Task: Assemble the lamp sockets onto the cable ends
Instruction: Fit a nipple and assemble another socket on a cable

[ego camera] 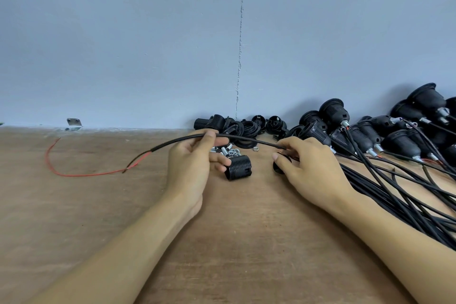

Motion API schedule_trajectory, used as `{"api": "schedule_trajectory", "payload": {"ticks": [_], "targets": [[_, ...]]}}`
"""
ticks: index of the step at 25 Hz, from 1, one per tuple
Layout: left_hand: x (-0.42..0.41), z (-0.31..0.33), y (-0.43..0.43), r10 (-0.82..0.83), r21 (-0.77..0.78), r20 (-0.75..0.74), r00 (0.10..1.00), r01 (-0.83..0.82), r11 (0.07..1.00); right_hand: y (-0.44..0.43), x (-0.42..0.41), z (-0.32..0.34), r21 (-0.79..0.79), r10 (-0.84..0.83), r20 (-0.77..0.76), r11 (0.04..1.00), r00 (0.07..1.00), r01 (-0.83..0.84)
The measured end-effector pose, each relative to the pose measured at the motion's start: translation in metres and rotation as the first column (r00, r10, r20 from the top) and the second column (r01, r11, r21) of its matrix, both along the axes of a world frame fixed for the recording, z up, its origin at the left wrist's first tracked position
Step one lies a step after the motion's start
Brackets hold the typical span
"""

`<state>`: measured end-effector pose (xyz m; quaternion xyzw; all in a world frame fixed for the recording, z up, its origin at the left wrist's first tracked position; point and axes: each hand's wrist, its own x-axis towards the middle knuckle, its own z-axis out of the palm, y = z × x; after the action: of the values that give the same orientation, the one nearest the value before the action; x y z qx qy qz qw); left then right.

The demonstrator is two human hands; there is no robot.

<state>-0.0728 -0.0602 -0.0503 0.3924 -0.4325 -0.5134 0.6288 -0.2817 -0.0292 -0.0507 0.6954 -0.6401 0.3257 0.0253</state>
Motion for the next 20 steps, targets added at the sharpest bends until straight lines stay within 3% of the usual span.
{"api": "schedule_trajectory", "payload": {"ticks": [4,9,14,20], "targets": [[0.008,-0.001,-0.006,0.100,-0.015,-0.047,0.994,-0.101,0.995,-0.004,-0.007,-0.002,0.008,0.003,0.037,1.000,0.999,-0.003],[0.006,-0.007,-0.007,0.182,-0.087,0.050,0.982,-0.177,0.980,-0.005,-0.010,-0.002,0.080,0.044,-0.031,0.996,0.999,-0.041],[0.009,-0.010,-0.008,0.230,-0.133,0.112,0.967,-0.215,0.968,-0.006,-0.017,0.002,0.113,0.075,0.094,0.990,0.993,-0.085],[0.007,-0.011,-0.004,0.220,-0.193,0.193,0.956,-0.183,0.964,-0.005,-0.020,0.006,0.261,0.176,-0.079,0.954,0.981,-0.150]]}}
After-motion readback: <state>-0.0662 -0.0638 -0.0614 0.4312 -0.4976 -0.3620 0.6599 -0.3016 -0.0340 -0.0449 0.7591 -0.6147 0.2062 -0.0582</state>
